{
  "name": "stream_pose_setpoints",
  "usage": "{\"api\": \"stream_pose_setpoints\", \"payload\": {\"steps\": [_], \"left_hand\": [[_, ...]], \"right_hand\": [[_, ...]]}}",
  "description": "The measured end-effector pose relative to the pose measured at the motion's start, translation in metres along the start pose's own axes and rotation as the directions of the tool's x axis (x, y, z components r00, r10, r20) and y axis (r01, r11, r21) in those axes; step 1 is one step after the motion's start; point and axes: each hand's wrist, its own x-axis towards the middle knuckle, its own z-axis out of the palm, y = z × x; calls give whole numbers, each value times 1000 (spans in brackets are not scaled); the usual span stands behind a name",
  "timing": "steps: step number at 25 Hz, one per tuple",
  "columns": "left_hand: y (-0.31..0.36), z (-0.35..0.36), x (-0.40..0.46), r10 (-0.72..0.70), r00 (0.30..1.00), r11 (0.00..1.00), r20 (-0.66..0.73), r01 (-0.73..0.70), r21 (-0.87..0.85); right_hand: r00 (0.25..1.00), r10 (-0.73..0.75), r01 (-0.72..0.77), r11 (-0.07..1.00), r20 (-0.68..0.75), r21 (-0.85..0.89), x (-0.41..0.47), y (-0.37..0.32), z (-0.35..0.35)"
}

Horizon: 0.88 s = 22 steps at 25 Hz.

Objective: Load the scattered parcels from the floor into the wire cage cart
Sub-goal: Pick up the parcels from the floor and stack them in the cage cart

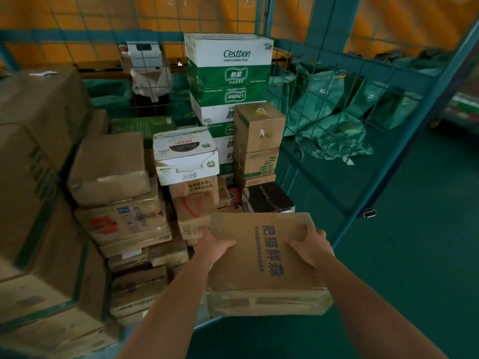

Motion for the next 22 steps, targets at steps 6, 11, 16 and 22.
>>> {"api": "stream_pose_setpoints", "payload": {"steps": [6, 11, 16, 22], "left_hand": [[46, 66, 90, -13, 1000, 1000, -12, 13, -23], [96, 106, 166, -71, 988, 995, -135, 61, -82], [120, 120, 231, -189, 965, 980, -184, 173, -96], [127, 114, 324, -187, 965, 977, -184, 202, 65]], "right_hand": [[998, -24, 29, 997, 59, -73, 144, -8, -21], [983, -87, 108, 986, 161, -130, 270, -38, -37], [962, -145, 193, 961, 233, -199, 362, -79, -25], [956, -108, 167, 965, 272, -205, 440, -110, 18]]}}
